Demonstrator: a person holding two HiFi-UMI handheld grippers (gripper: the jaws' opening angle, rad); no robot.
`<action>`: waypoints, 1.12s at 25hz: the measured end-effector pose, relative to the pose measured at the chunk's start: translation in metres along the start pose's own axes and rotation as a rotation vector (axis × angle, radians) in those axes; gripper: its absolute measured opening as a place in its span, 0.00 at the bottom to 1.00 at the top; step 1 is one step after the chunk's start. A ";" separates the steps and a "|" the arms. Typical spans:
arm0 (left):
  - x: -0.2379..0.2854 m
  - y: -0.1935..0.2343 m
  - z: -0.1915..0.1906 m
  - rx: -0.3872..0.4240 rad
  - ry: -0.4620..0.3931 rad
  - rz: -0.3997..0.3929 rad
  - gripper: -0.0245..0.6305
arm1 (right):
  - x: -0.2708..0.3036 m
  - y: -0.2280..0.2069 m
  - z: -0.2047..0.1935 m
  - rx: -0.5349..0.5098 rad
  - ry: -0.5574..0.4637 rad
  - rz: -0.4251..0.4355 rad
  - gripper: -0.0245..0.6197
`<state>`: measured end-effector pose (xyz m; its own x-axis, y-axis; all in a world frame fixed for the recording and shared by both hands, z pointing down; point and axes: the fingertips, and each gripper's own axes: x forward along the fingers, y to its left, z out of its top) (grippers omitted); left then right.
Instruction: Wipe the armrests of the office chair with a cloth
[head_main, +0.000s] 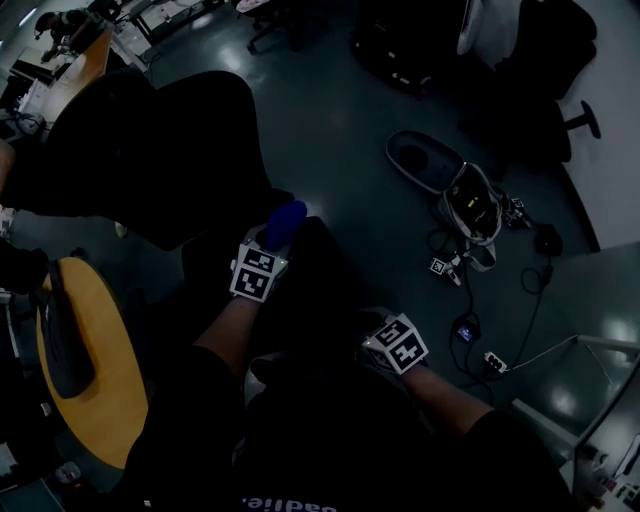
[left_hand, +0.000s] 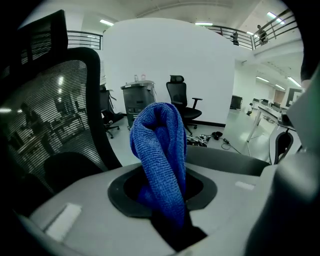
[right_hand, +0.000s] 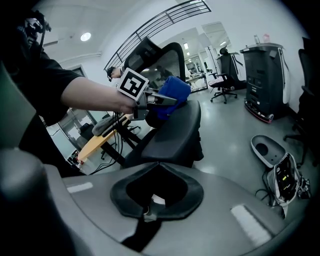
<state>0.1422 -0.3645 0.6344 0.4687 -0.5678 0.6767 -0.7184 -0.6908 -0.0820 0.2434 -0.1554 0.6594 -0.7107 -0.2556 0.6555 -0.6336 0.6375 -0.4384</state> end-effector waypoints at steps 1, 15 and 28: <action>-0.001 -0.002 -0.001 0.004 0.002 -0.003 0.24 | 0.000 0.001 -0.002 0.003 0.004 0.001 0.05; -0.027 -0.052 -0.021 0.083 0.035 -0.082 0.23 | 0.008 0.007 -0.006 -0.009 0.046 -0.026 0.05; -0.057 -0.109 -0.040 0.097 0.038 -0.167 0.23 | 0.014 0.006 -0.010 0.046 0.023 -0.046 0.05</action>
<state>0.1734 -0.2389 0.6345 0.5563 -0.4257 0.7137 -0.5783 -0.8150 -0.0353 0.2328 -0.1477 0.6724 -0.6738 -0.2663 0.6892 -0.6790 0.5911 -0.4354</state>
